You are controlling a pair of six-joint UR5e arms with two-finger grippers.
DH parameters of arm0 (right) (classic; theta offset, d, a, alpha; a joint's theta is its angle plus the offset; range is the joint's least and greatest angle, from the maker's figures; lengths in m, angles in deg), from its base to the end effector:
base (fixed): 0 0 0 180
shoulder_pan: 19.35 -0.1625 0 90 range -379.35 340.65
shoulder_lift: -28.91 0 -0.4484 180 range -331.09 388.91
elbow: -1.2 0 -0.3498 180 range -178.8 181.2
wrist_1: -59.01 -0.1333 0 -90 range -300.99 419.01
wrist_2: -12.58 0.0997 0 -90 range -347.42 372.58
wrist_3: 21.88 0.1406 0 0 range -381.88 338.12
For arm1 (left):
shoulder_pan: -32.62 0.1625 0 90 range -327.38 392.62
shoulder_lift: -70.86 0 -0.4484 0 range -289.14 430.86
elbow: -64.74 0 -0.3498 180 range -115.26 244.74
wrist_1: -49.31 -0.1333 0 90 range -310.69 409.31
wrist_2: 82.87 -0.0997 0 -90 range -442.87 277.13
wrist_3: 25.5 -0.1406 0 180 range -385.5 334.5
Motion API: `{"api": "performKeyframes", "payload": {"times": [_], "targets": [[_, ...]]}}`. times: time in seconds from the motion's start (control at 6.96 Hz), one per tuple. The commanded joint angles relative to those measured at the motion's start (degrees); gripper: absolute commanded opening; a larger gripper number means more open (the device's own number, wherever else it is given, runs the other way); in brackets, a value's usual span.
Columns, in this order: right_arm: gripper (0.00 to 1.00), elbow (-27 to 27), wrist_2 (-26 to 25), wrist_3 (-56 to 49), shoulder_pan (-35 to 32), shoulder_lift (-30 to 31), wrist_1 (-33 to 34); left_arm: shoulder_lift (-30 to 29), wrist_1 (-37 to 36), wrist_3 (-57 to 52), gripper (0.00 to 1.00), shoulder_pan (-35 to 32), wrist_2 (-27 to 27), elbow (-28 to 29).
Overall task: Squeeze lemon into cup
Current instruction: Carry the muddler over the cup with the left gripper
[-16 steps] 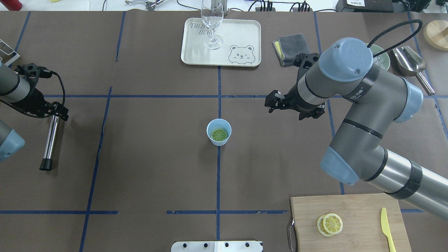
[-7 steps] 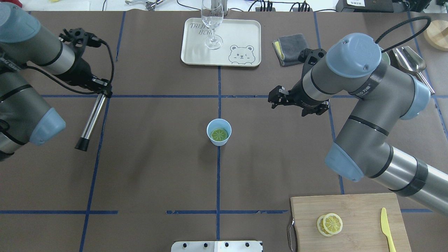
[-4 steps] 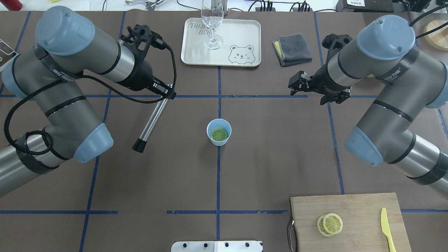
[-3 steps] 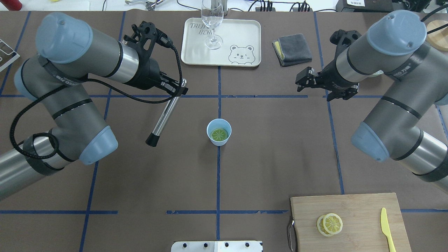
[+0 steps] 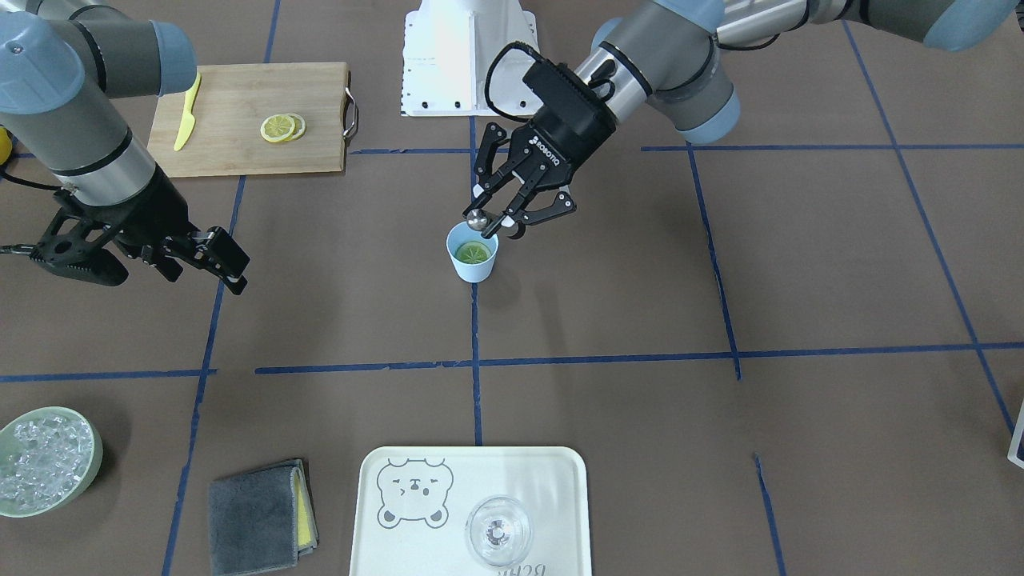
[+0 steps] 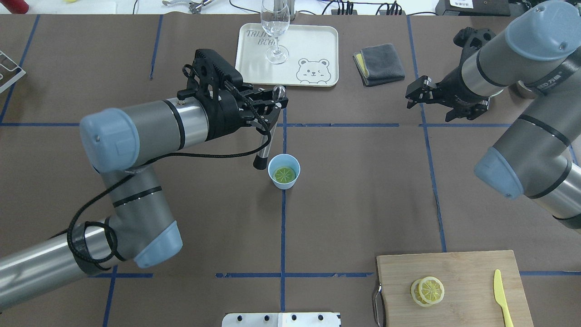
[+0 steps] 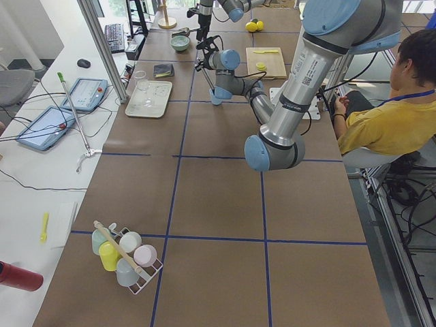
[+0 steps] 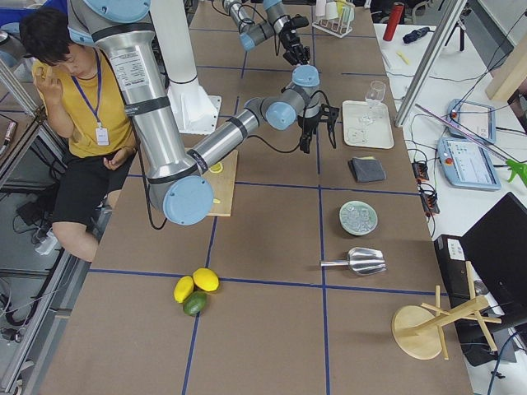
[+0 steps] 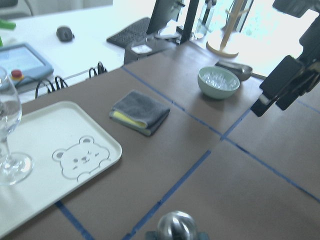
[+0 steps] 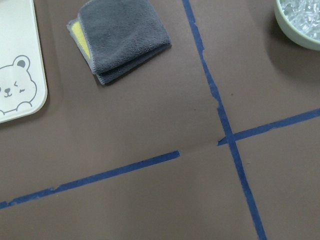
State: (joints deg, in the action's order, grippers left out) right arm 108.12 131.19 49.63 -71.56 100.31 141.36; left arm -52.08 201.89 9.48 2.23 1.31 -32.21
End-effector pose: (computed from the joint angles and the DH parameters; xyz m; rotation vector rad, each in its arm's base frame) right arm -0.3063 -0.5026 0.4061 0.0392 -0.8803 0.3622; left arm 0.4664 -0.4446 0.1869 1.2684 1.2666 0.2178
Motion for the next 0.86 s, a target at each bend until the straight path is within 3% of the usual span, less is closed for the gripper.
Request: {"api": "performKeyframes", "payload": {"times": [0.0, 0.29, 0.72], "targets": [[1.00, -0.4, 0.0, -0.1, -0.6, 2.2, -2.0, -0.2, 9.8, -0.8, 0.00, 5.1, -14.2, 0.9], [1.00, -0.5, 0.0, 0.2, -0.7, 3.0, -2.3, -1.4, 11.8, -7.5, 0.00, 7.3, -18.7, 3.0], [1.00, -0.5, 0.1, 0.2, -0.8, 3.3, -2.3, -1.9, 12.9, -7.6, 0.00, 7.8, -18.8, 6.6]]}}
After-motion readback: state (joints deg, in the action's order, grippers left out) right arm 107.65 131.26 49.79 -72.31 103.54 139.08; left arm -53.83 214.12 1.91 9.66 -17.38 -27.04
